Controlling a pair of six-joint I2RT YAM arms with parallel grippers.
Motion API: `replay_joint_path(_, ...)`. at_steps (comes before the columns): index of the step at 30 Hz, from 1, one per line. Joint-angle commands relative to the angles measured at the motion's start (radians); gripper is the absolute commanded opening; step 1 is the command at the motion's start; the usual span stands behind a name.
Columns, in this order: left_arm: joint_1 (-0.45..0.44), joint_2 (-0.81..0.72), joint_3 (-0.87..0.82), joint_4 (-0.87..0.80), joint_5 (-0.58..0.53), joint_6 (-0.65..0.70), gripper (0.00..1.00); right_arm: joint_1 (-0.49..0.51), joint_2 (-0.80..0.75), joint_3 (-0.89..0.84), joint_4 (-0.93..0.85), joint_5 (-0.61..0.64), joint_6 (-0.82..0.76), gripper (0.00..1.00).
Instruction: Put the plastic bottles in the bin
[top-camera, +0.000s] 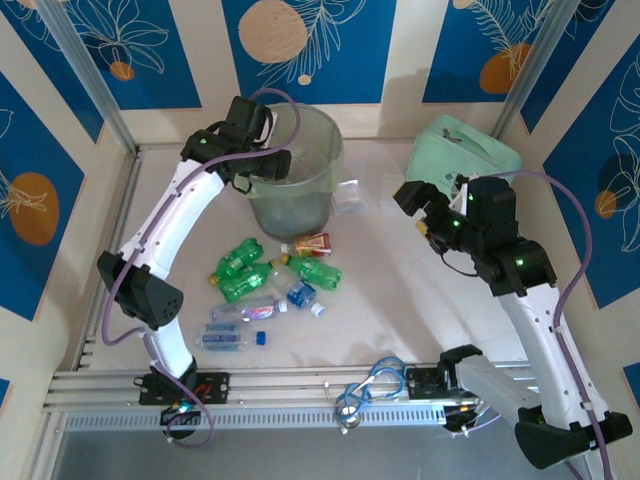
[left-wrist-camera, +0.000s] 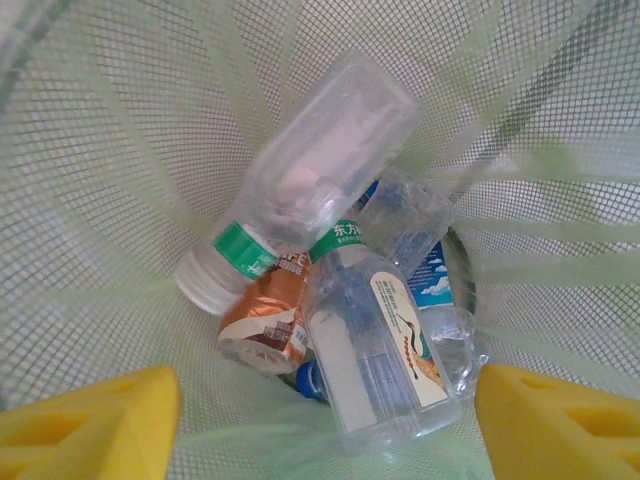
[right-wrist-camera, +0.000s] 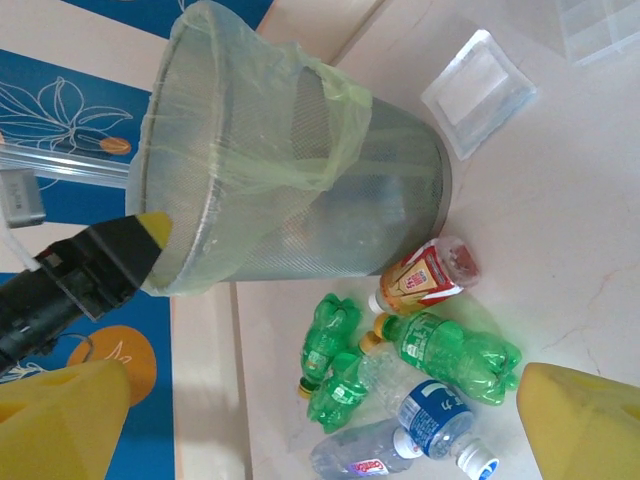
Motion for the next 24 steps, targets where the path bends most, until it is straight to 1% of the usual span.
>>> replay_joint_path(1, 0.017, -0.119, -0.024, 0.014, -0.041, -0.046, 0.77, 0.010, -0.013, -0.032, -0.015, -0.022, -0.019, 0.99)
replay_joint_path(4, 0.042, -0.214, -0.092, 0.009, -0.048, -0.094, 0.77, 0.034, -0.012, -0.061, -0.003, -0.009, -0.017, 0.99)
replay_joint_path(9, 0.096, -0.414, -0.309, 0.041, -0.009, -0.182, 0.78, 0.101, 0.006, -0.117, 0.033, 0.018, -0.001, 0.99)
replay_joint_path(15, 0.160, -0.598, -0.590, 0.061, 0.067, -0.288, 0.77, 0.272, 0.091, -0.161, 0.080, 0.082, -0.017, 0.96)
replay_joint_path(18, 0.178, -0.656, -0.717, 0.077, 0.104, -0.344, 0.77, 0.356, 0.164, -0.165, 0.107, 0.072, -0.059, 0.94)
replay_joint_path(20, 0.190, -0.668, -0.777, 0.088, 0.129, -0.369, 0.76, 0.419, 0.234, -0.156, 0.124, 0.059, -0.114, 0.93)
replay_joint_path(22, 0.198, -0.668, -0.801, 0.104, 0.147, -0.385, 0.75, 0.483, 0.326, -0.131, 0.127, 0.036, -0.176, 0.88)
replay_joint_path(24, 0.201, -0.661, -0.800, 0.121, 0.155, -0.394, 0.75, 0.552, 0.423, -0.092, 0.108, 0.043, -0.241, 0.83)
